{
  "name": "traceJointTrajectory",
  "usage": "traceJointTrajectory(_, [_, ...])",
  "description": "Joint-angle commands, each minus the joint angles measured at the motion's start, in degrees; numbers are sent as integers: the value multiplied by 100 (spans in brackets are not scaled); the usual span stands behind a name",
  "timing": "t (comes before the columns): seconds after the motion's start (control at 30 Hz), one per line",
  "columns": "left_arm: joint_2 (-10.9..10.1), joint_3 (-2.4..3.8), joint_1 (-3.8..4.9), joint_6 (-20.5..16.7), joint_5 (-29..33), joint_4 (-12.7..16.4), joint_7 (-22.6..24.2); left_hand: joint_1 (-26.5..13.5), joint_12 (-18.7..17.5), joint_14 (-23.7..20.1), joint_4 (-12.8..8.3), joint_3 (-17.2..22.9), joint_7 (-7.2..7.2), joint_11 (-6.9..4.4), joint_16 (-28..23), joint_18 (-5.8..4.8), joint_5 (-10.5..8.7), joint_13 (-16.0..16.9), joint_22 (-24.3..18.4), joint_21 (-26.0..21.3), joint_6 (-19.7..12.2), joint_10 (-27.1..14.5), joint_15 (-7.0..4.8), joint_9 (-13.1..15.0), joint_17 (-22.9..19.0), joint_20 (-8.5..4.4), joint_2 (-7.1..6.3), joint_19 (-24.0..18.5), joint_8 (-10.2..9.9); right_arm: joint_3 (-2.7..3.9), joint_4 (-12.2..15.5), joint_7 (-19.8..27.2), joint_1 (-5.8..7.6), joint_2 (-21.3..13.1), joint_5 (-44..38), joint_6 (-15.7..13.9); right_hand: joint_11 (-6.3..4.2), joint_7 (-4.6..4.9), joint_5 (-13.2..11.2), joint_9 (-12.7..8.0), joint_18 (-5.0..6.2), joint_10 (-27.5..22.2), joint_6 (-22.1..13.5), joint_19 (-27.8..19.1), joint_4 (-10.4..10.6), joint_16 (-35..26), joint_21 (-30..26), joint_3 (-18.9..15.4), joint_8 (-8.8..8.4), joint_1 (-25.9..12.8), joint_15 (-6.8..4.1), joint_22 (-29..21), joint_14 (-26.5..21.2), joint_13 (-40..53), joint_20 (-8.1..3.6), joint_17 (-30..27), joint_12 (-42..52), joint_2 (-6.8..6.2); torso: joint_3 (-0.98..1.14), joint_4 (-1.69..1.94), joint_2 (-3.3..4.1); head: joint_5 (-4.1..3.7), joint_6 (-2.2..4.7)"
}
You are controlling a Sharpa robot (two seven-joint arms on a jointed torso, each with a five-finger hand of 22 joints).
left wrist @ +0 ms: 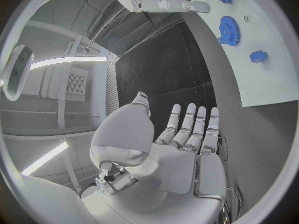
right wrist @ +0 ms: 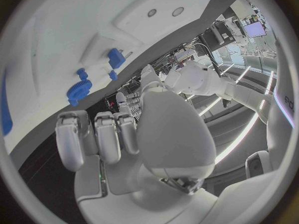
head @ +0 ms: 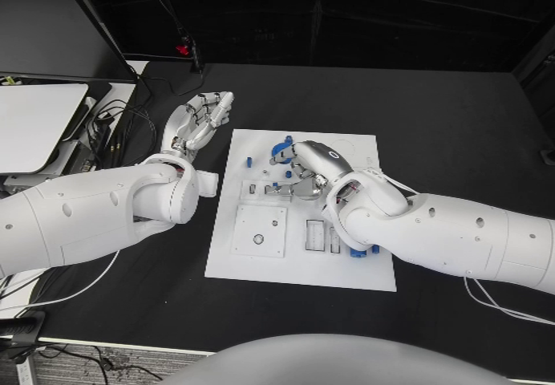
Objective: Assemble the parts on the task board
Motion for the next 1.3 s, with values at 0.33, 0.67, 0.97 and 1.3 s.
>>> traceJointTrajectory(0.33, [-301, -135, 361, 613, -1589, 185, -33, 140, 981, 2235, 8, -571, 309, -437, 816, 518, 93, 487, 687, 1409, -809, 1819, -563, -4, 388, -80, 99, 2015, 118, 11, 870, 2003, 446, -1245, 2589, -1002, -78, -131, 530, 98, -15, 596, 432, 511, -26, 14, -47, 234, 214, -232, -50, 1452, 595, 1508, -45, 1506, 15, 414, -4, 0, -4, 24, 76])
traceJointTrajectory(0.67, [-567, -193, 879, 1086, -4318, 484, -2310, -96, 3190, 5475, 14, -622, 28, -1124, 2368, 500, 155, 3664, 1727, 3252, -734, 4967, -1437, 24, 2661, -949, -230, 3814, 680, 7, 1148, 2445, 618, -2198, 4670, -395, -83, -131, 907, 109, 143, 596, 288, 58, -37, 14, -446, -104, 267, -706, -68, 1116, 595, 1508, -74, 1506, 15, 592, 3, 24, -1, 2, 35])
traceJointTrajectory(0.97, [-681, -199, 1291, 1958, -5430, 721, -3698, -392, 5193, 8139, 24, -58, 302, -744, 4251, -481, 136, 8626, 7631, 7524, 578, 7023, -1103, -15, 8630, -774, -652, 6960, 158, -2, 1098, 2746, 636, -2626, 5926, 312, -46, -85, 995, 125, 284, 596, 13, -383, -26, 14, -872, -532, 401, -1171, -45, 801, 595, 1508, -53, 1506, 15, 740, 5, 15, -10, 0, 45])
traceJointTrajectory(1.3, [-363, -198, 1503, 3705, -5715, 772, -5481, -930, 5193, 8139, 34, -44, 111, -887, 4251, -529, 105, 8626, 7835, 7615, 1767, 7023, -1237, 191, 8630, -746, -749, 7160, 267, -10, 1016, 3245, 634, -2590, 6675, 889, 14, -27, 922, 172, 501, 596, -295, -1150, -18, 14, -1607, -722, 670, -1316, 22, 310, 595, 1508, 8, 1506, 15, 1006, 1, -6, -6, -34, 77])
